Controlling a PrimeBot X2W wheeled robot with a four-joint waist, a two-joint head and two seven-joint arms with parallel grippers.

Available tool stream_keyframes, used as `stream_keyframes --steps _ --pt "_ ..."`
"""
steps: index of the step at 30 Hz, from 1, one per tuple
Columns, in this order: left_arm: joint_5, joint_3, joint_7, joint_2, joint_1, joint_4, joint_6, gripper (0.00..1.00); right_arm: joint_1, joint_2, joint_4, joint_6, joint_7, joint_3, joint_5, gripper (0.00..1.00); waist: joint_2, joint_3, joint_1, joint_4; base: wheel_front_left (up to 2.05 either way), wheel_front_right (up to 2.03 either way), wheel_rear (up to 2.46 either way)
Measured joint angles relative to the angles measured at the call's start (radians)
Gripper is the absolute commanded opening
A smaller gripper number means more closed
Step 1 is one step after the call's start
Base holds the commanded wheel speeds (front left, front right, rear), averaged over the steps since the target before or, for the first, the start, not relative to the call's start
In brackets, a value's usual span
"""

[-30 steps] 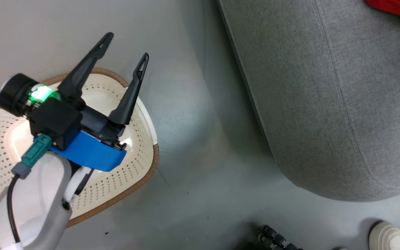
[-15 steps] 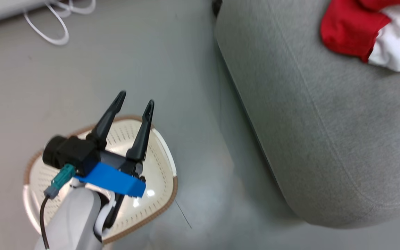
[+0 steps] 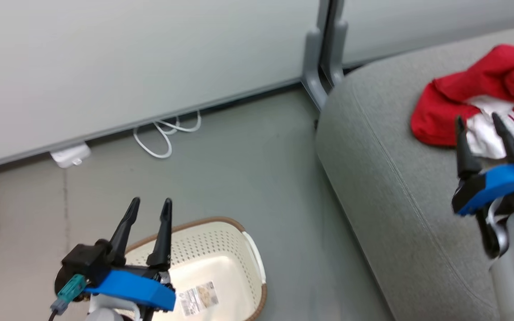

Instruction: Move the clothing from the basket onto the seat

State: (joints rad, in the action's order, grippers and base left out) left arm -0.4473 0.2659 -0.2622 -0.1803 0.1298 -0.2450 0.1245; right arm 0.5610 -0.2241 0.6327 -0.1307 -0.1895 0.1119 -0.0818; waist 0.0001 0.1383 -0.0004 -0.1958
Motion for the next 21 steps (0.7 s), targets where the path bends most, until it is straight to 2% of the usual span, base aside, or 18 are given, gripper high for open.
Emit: stream_keyframes --steps 10,21 --pt "0.009 -0.128 -0.001 0.027 -0.107 -0.02 0.001 1.0 -0.297 0.096 -0.264 0.0 0.049 -0.061 0.002 1.0 0.0 -0.117 0.0 0.094 0.0 0.0 0.0" --pt "0.018 -0.195 -0.001 0.028 -0.161 -0.033 0.002 1.0 -0.439 0.158 -0.417 0.0 0.101 -0.089 0.029 1.0 0.0 -0.144 0.0003 0.139 0.0 0.0 0.0"
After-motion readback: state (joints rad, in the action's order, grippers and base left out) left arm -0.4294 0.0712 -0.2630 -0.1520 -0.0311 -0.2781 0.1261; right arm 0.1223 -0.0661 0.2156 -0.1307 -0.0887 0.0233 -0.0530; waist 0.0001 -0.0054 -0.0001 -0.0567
